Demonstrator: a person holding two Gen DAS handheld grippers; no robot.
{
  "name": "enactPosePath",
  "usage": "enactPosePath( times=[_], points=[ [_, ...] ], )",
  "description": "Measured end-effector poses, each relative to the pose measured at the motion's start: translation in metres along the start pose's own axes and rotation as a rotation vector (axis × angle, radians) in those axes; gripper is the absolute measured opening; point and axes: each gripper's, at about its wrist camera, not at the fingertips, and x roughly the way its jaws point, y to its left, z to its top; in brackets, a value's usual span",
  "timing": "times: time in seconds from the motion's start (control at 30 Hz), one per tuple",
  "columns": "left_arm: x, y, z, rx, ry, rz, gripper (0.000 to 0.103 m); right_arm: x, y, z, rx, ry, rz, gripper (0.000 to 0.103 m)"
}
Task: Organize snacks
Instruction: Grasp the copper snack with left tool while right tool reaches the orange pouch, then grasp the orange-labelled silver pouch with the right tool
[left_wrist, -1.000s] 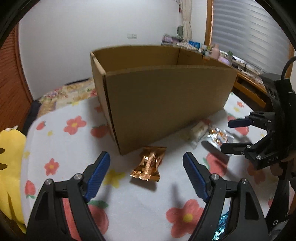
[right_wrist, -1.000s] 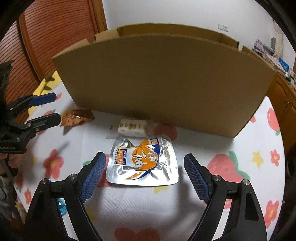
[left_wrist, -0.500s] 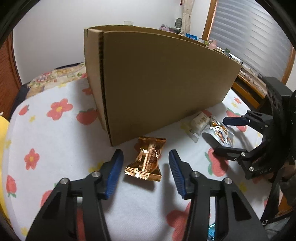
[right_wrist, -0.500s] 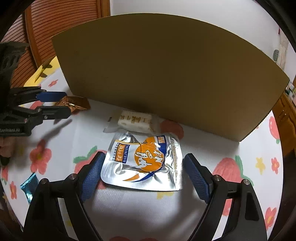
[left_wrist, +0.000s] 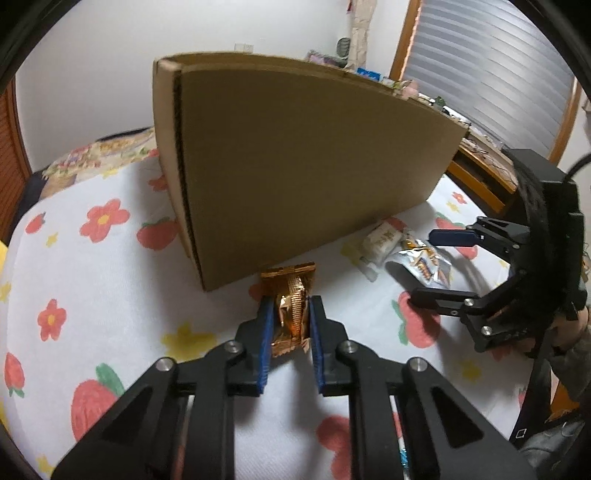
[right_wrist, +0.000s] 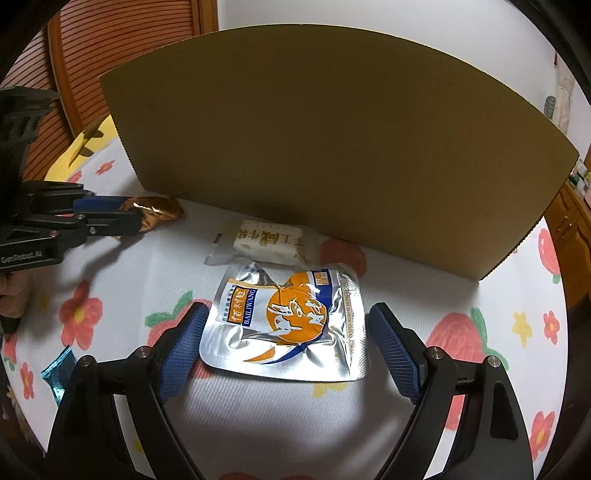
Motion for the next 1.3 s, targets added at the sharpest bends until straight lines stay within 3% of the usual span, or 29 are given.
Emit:
enactPosePath(
  times=[0.6, 0.67, 0.9, 1.03, 1.2, 1.3],
  points=[
    [-0.014, -0.003, -0.003, 0.032, -0.055, -0.035, 0.015, -0.014, 0.005, -0.001, -0.016, 0.022, 0.034, 0.081],
    [-0.015, -0.003, -0.003, 0.033, -0.057, -0.039, 0.015, -0.017, 0.004, -0.001, -0.017, 0.017, 0.044, 0.059],
    [-0.015, -0.004, -0.003, 0.03, -0.058, -0.042, 0.015, -0.023, 0.006, -0.002, -0.056, 0.003, -0.001, 0.05],
    [-0.015, -0.005, -0.003, 0.032, -0.058, -0.04, 0.015, -0.029, 0.008, 0.0, -0.071, -0.019, -0.032, 0.029],
    [-0.016, -0.006, -0.004, 0.036, -0.062, -0.036, 0.015, -0.034, 0.005, 0.004, -0.076, -0.036, -0.056, 0.013],
    [-0.017, -0.006, -0.005, 0.039, -0.063, -0.036, 0.015, -0.041, 0.007, 0.006, -0.099, -0.05, -0.088, 0.01]
  ],
)
